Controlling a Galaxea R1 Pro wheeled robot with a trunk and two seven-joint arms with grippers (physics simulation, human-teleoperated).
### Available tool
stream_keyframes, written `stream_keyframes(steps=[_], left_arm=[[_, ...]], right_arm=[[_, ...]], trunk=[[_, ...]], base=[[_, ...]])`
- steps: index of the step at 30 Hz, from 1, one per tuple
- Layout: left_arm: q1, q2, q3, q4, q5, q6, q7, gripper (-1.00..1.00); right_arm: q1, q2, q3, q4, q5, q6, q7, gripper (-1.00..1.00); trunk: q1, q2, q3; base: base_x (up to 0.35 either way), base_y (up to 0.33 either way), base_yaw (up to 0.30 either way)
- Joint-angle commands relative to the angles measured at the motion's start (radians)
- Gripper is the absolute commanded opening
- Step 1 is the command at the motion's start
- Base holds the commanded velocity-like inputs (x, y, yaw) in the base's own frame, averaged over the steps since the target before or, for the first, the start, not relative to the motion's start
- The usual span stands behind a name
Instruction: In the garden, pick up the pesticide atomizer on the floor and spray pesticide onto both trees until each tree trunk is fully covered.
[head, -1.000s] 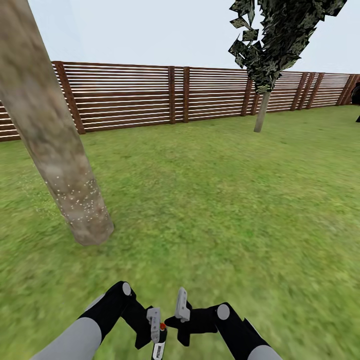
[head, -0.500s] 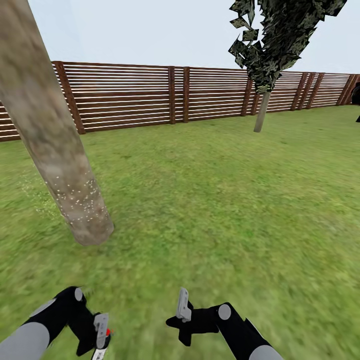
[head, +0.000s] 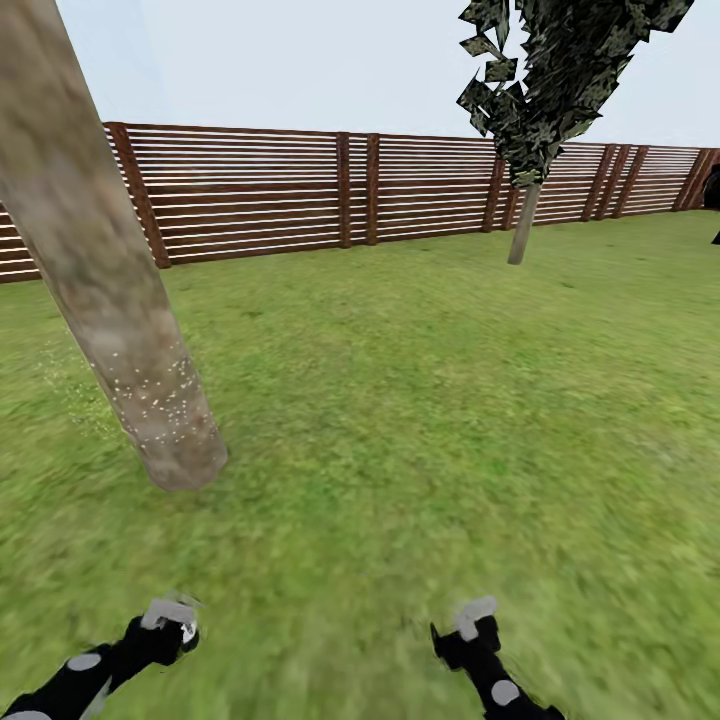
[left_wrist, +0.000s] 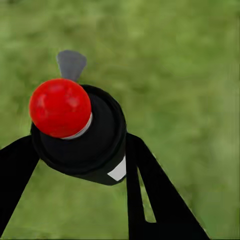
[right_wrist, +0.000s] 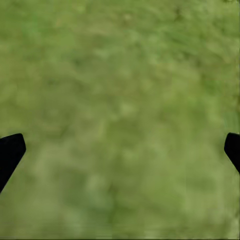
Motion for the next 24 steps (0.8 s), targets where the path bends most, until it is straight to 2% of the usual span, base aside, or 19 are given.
stream_keyframes(steps=[1,2,3,5,6,7,10,13,18,24], left_arm=[[0.032,-0.003,0.024,0.008,0.048,-0.055,0.076,-1.00],[0.078,-0.006,0.039,0.014,0.123,-0.118,0.164,-1.00],[0.127,-0.008,0.057,0.019,0.250,-0.186,0.246,-1.00],[0.154,-0.010,0.071,0.049,0.430,-0.229,0.327,-1.00],[0.159,-0.010,0.074,0.070,0.492,-0.238,0.346,-1.00],[0.162,-0.009,0.075,0.083,0.523,-0.241,0.356,-1.00],[0.166,-0.009,0.075,0.115,0.551,-0.246,0.365,-1.00],[0.167,-0.009,0.075,0.123,0.555,-0.246,0.366,-1.00],[0.169,-0.010,0.072,0.126,0.555,-0.245,0.365,-1.00],[0.190,-0.010,0.072,0.125,0.556,-0.247,0.369,-1.00]], right_arm=[[0.000,0.000,-0.010,0.020,0.011,-0.032,-0.065,1.00],[0.009,0.000,-0.015,0.037,0.011,-0.094,-0.140,1.00],[0.038,-0.001,-0.018,0.048,0.011,-0.190,-0.217,1.00],[0.067,0.000,-0.019,0.053,0.011,-0.262,-0.268,1.00],[0.072,0.001,-0.018,0.054,0.013,-0.276,-0.276,1.00],[0.075,0.001,-0.018,0.054,0.015,-0.282,-0.280,1.00],[0.080,-0.002,-0.018,0.062,0.017,-0.287,-0.283,1.00],[0.087,-0.002,-0.018,0.134,0.016,-0.284,-0.283,1.00],[0.181,-0.002,-0.018,0.155,0.016,-0.284,-0.282,1.00],[0.192,-0.002,-0.018,0.156,0.015,-0.283,-0.282,1.00]], trunk=[[0.000,0.000,-0.001],[0.000,0.000,-0.001],[0.000,0.000,-0.001],[0.000,0.000,-0.001],[0.000,0.000,-0.001],[0.000,0.000,-0.001],[0.000,0.000,-0.001],[0.000,0.000,-0.001],[0.000,0.000,-0.001],[0.000,0.000,-0.001]], base=[[0.000,0.000,0.000],[0.000,0.000,0.000],[0.000,0.000,0.000],[0.000,0.000,0.000],[0.000,0.000,0.000],[0.000,0.000,0.000],[0.000,0.000,0.000],[0.000,0.000,0.000],[0.000,0.000,0.000],[0.000,0.000,0.000]])
